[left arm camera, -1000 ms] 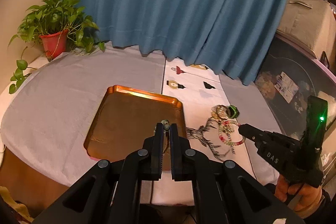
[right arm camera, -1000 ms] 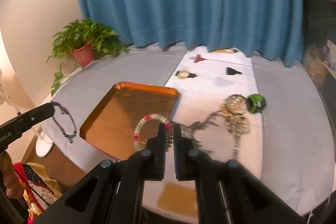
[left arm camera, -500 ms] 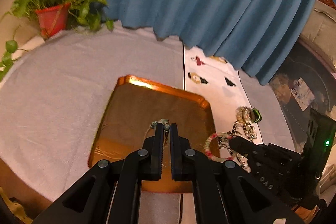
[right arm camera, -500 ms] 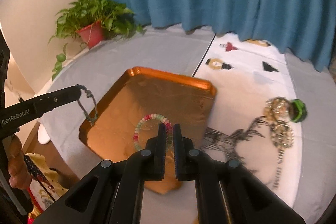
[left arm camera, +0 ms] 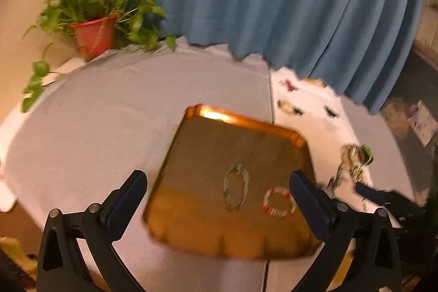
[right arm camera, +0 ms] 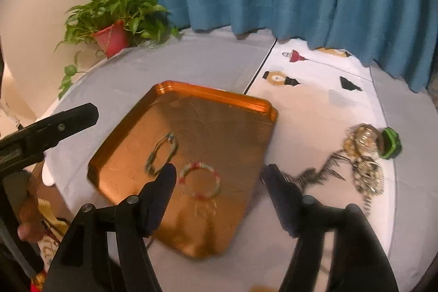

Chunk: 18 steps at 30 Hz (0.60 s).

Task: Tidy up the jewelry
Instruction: 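Carry both bracelets over the copper tray and open both tools, then withdraw both tools and move the right tool toward the green watch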

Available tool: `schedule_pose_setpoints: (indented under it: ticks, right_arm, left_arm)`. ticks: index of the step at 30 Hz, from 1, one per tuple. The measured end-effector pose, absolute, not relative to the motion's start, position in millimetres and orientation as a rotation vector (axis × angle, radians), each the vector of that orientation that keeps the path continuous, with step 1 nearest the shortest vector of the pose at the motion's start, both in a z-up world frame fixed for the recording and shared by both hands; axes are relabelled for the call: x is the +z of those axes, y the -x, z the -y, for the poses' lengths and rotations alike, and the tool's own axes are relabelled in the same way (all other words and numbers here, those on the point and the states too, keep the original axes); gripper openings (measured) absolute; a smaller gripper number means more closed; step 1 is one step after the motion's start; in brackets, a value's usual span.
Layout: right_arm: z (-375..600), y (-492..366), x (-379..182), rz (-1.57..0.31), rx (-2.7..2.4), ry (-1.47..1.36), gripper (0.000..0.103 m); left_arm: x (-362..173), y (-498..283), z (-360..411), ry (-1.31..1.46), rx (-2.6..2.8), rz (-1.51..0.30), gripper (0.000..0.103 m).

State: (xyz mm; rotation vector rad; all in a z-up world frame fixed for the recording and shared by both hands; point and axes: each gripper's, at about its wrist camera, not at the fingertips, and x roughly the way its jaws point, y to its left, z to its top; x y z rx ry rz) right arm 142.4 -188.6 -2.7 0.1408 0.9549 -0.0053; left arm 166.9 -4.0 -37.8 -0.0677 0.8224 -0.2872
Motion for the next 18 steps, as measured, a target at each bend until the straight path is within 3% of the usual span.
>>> schedule_pose_setpoints:
  ticks: [8, 18]
  right_arm:
    - [197.7, -44.1, 51.1, -0.873, -0.045, -0.192, 0.073]
    - [198.4, 40.3, 112.8, -0.751, -0.054, -0.209, 0.076]
  left_arm:
    - [-21.0, -72.5, -2.9, -0.011, -0.216, -0.818, 0.103]
    - [37.4, 10.6, 17.6, -0.046, -0.254, -0.735, 0.103]
